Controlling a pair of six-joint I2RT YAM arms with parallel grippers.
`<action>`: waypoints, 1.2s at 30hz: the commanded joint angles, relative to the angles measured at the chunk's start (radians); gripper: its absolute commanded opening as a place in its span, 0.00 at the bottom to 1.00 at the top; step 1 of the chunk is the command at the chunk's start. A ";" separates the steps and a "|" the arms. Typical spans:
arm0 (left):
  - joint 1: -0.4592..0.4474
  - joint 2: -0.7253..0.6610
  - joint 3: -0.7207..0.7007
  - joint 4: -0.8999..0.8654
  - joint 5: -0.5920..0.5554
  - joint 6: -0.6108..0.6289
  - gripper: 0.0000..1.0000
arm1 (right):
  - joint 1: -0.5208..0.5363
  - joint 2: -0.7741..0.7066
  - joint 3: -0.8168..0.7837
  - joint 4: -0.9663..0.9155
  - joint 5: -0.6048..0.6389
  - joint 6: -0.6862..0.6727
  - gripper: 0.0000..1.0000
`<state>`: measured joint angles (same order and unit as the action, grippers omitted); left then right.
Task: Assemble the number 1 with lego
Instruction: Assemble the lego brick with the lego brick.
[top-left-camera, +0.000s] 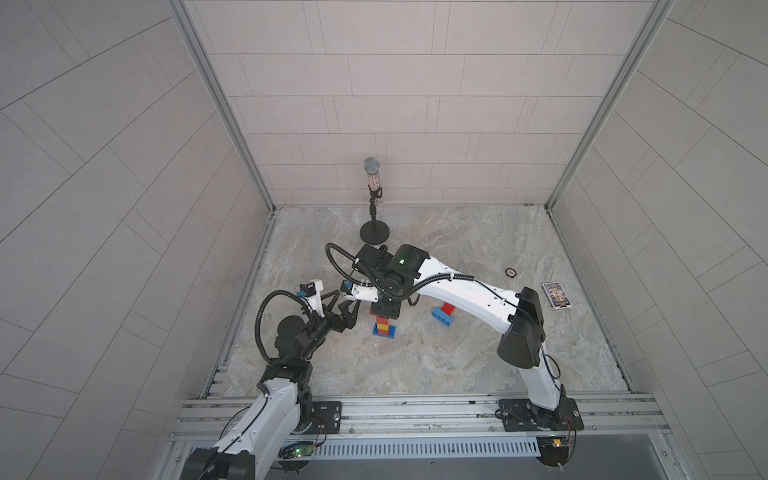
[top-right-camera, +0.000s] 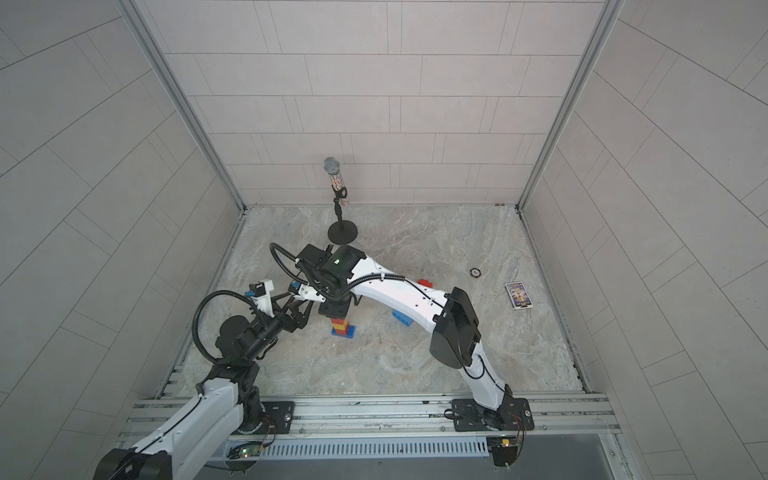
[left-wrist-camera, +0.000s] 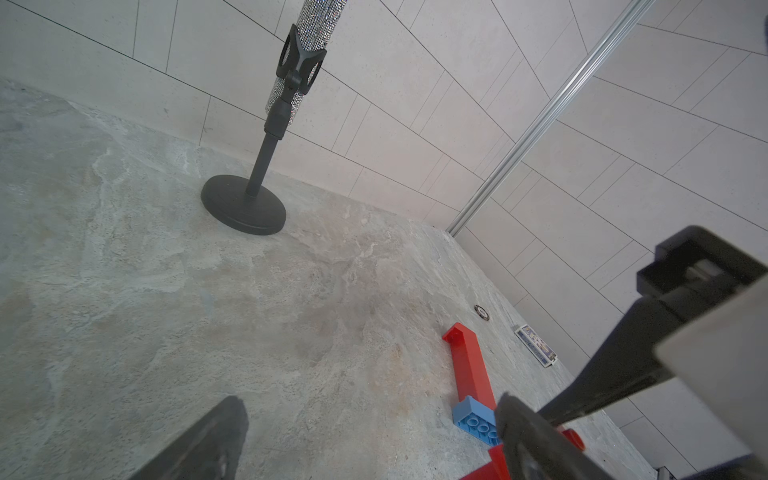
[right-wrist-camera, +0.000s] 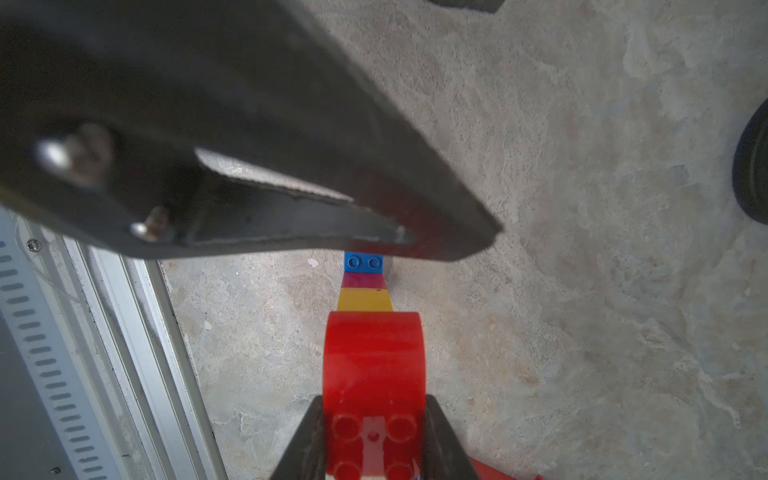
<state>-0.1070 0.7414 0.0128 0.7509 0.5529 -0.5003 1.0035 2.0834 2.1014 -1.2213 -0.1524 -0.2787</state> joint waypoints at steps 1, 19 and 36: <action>0.003 -0.007 0.027 0.029 0.004 0.003 1.00 | 0.003 0.022 -0.003 -0.057 -0.003 0.004 0.10; 0.003 -0.013 0.025 0.027 0.002 0.003 1.00 | -0.017 0.069 -0.036 -0.050 -0.078 -0.026 0.10; 0.003 -0.009 0.028 0.025 0.000 0.002 1.00 | -0.019 0.138 -0.155 -0.054 -0.031 -0.046 0.03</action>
<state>-0.1070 0.7383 0.0128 0.7506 0.5526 -0.5003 0.9764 2.0911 2.0510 -1.1915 -0.2234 -0.3035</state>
